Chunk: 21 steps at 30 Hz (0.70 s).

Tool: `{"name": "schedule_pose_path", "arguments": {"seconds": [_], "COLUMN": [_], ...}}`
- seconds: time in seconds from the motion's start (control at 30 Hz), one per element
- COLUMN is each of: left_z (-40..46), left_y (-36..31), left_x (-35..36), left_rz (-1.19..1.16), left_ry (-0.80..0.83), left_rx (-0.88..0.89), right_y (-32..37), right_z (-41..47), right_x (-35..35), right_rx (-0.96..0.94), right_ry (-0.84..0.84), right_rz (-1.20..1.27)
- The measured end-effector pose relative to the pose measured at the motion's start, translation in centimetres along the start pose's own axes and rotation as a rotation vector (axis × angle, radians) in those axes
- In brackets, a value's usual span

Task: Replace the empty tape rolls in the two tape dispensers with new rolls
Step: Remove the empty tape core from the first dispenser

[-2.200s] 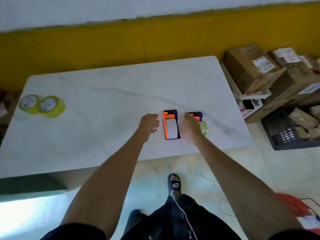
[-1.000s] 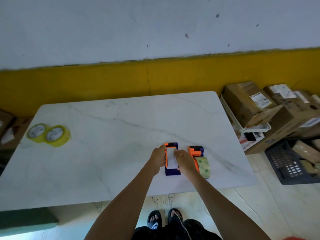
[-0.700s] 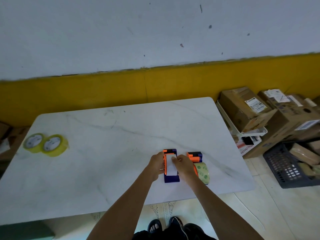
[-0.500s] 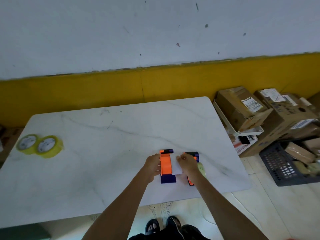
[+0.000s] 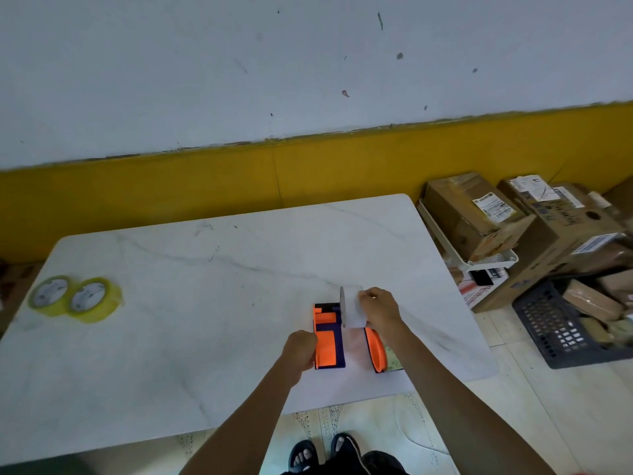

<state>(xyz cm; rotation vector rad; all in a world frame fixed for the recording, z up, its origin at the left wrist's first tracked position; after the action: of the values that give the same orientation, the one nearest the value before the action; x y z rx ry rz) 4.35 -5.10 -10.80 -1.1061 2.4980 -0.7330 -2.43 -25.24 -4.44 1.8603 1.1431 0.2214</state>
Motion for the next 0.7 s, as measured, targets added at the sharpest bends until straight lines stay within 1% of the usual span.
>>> {"name": "schedule_pose_path", "arguments": {"seconds": [0.07,0.1,0.17,0.33,0.5,0.7], "left_z": [0.0,-0.1,-0.6,-2.9,-7.0,-11.7], "left_y": [-0.6,-1.3,-3.3,-10.0,-16.7,-22.7], "left_x": [-0.8,-1.3,-2.3,-4.3,-4.8,-7.3], "left_rz": [0.112,0.13,0.118,0.046,-0.02,-0.013], "left_ry": [-0.049,-0.075,-0.091,-0.085,-0.04,-0.152], "left_rx": [0.012,0.025,0.063,0.222,0.408,0.586], "right_y": [0.1,0.3,0.9,4.4,10.2,18.2], "right_z": [-0.1,-0.1,-0.1,-0.2,-0.5,-1.6], "right_x": [0.2,0.3,0.5,1.7,3.8,5.7], "right_rx": [-0.001,-0.002,-0.011,-0.066,-0.164,-0.323], "right_ry": [0.01,0.015,0.021,0.06,0.153,0.213], "right_rz": [0.006,0.015,0.029,0.043,0.076,0.118]}}
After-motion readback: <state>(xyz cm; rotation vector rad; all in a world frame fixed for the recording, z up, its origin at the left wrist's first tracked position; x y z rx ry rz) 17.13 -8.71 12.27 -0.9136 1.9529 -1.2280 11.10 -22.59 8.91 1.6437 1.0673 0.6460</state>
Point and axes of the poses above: each hand's wrist, its own z-axis towards the middle knuckle, its own x-axis out of the palm, y = z × x, the point moved 10 cm from there along z, towards the middle knuckle, and after that the axes turned 6 degrees about y, right-handed, at the moved point
